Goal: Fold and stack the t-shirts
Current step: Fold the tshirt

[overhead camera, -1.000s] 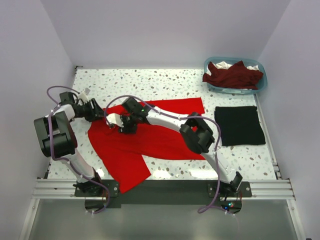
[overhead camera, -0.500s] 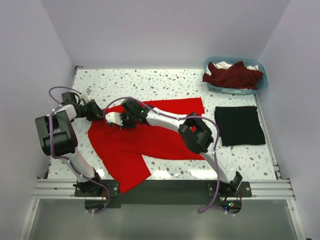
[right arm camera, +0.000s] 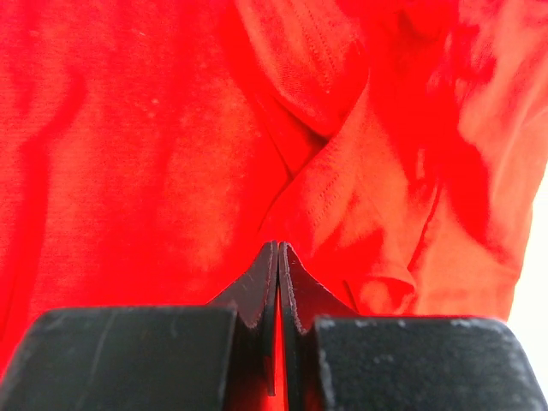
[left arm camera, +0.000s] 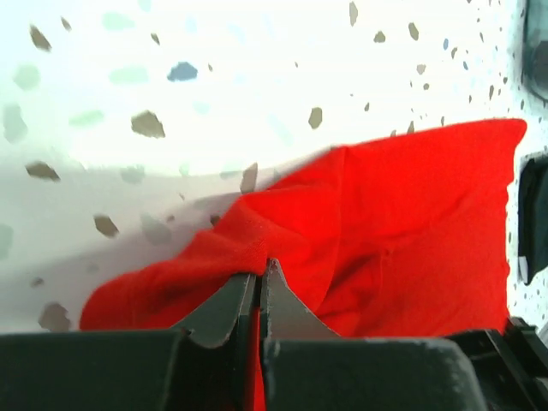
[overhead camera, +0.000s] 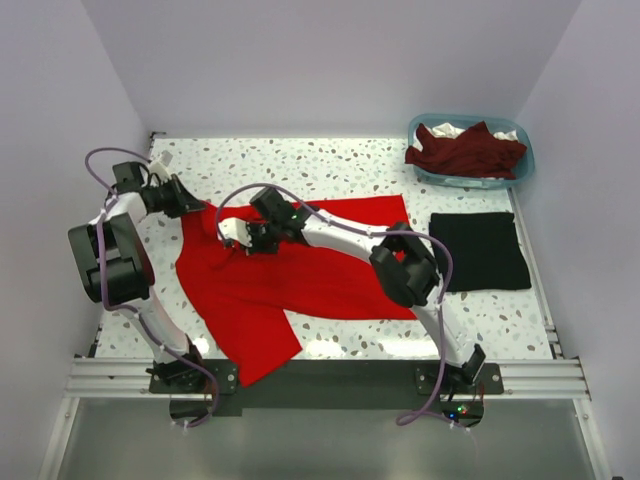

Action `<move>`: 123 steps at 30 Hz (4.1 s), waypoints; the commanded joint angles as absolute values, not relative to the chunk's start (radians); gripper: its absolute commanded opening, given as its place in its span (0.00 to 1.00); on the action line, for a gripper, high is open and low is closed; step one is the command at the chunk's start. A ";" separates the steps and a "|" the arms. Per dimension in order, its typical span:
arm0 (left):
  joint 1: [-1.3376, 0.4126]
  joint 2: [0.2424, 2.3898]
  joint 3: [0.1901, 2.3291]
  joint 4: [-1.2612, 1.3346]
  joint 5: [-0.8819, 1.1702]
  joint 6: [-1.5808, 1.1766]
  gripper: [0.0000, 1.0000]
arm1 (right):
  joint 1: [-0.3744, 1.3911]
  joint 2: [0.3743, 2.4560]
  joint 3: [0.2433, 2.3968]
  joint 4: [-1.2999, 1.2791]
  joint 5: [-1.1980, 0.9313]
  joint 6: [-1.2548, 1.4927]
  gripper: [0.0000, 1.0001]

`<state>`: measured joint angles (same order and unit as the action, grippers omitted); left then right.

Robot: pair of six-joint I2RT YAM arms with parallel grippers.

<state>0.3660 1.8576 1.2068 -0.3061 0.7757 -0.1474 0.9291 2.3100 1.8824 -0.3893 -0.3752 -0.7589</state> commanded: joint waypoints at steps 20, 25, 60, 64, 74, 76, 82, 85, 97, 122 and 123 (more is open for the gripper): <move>0.414 2.068 1.447 -0.230 0.738 -0.140 0.40 | 0.893 2.281 2.022 -0.554 -0.506 -0.695 0.39; 0.443 1.898 1.365 -0.320 0.772 -0.020 0.45 | 0.893 2.338 2.115 -0.610 -0.528 -0.660 0.39; 0.342 1.763 1.080 -0.661 0.627 0.453 0.41 | 0.908 2.462 2.168 -0.600 -0.414 -0.611 0.00; 0.342 1.755 1.055 -0.630 0.610 0.440 0.41 | 0.904 2.445 2.166 -0.597 -0.431 -0.607 0.00; 0.328 1.723 1.058 -0.634 0.689 0.456 0.01 | 0.888 2.410 2.155 -0.617 -0.460 -0.612 0.00; 0.328 1.701 1.061 -0.663 0.712 0.486 0.00 | 0.885 2.401 2.151 -0.618 -0.465 -0.614 0.00; 0.327 1.635 1.052 -0.776 0.795 0.618 0.00 | 0.856 2.361 2.146 -0.653 -0.497 -0.629 0.00; 0.315 1.615 1.037 -0.840 0.825 0.704 0.00 | 0.841 2.341 2.129 -0.675 -0.517 -0.652 0.00; 0.224 1.566 0.977 -1.002 0.827 0.945 0.39 | 0.815 2.272 2.031 -0.817 -0.565 -0.834 0.04; 0.394 1.977 1.410 -0.442 0.729 0.058 0.56 | 0.411 2.025 1.652 -0.859 -0.166 -0.677 0.51; 0.393 1.989 1.413 -0.439 0.735 0.043 0.56 | 0.407 2.023 1.629 -0.841 -0.152 -0.666 0.50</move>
<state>0.3969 1.9747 1.3670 -0.5049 0.7174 0.1226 0.4110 2.0911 1.6714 -0.8970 -0.2348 -0.6979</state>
